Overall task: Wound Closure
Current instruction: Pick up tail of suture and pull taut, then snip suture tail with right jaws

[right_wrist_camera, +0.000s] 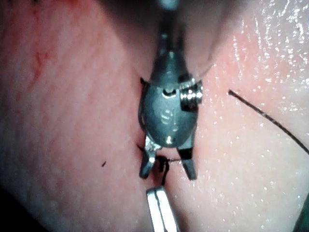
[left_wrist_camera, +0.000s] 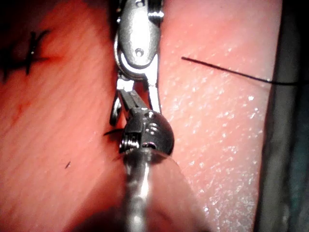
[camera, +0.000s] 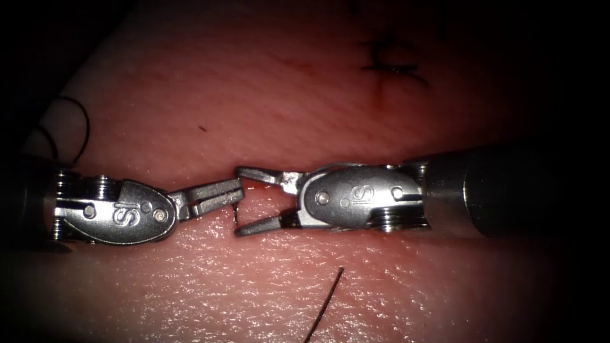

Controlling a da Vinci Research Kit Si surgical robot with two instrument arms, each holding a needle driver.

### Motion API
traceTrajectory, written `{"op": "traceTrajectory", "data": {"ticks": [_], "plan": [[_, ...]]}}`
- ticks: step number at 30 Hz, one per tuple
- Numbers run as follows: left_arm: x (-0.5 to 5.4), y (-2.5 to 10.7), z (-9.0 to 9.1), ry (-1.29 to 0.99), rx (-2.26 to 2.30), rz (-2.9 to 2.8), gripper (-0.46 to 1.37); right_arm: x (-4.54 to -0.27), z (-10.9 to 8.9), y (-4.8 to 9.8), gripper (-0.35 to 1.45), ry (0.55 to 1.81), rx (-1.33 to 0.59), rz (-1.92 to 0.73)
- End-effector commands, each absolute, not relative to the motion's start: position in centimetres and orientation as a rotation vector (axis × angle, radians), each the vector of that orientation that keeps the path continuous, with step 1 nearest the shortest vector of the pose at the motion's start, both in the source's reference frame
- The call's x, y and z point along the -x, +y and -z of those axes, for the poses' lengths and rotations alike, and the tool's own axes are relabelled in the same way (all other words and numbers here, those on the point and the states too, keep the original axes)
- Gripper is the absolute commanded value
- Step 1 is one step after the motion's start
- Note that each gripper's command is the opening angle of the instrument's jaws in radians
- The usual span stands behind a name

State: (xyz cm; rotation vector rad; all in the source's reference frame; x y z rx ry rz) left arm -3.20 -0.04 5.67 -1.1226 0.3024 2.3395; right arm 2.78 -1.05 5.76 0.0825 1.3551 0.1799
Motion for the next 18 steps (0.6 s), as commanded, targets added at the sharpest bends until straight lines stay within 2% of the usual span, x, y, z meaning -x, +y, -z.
{"op": "traceTrajectory", "data": {"ticks": [1,18], "plan": [[3.20,-0.04,-5.68,0.292,1.129,-2.343,-0.35,-2.80,-5.77,-1.05,1.44,1.355,-0.084,-0.171],[3.21,-0.03,-5.69,0.282,1.156,-2.345,-0.35,-3.11,-5.85,-1.04,1.38,1.400,-0.043,-0.234]]}}
